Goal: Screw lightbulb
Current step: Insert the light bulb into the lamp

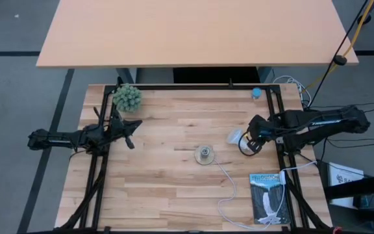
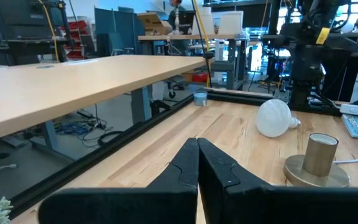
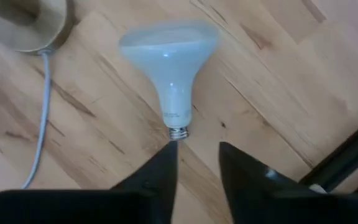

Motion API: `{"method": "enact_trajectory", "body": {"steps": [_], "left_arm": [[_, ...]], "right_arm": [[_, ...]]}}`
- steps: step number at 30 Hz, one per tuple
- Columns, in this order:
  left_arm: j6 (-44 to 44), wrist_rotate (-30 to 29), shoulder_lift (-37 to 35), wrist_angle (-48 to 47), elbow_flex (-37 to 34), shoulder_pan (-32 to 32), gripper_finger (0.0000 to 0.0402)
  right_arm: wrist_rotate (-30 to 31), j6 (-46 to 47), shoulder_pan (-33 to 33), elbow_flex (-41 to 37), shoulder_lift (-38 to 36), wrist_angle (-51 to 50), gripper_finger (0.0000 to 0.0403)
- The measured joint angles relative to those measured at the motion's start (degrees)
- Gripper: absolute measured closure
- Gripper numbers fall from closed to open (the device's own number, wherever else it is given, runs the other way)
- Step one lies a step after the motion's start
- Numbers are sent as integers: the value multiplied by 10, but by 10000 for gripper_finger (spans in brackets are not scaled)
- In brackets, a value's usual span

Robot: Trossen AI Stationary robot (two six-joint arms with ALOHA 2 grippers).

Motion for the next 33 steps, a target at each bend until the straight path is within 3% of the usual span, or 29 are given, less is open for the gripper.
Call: {"method": "enact_trajectory", "body": {"steps": [8,13,24,33], "left_arm": [[0,0,0,0,0,0,401],[0,0,0,0,0,0,401],[0,0,0,0,0,0,401],[0,0,0,0,0,0,401]], "right_arm": [[35,1,0,0,39,35,150],[35,-4,1,0,92,58,101],[34,-62,24,-6,223,119,92],[34,-47,24,-137,237,309,92]]}}
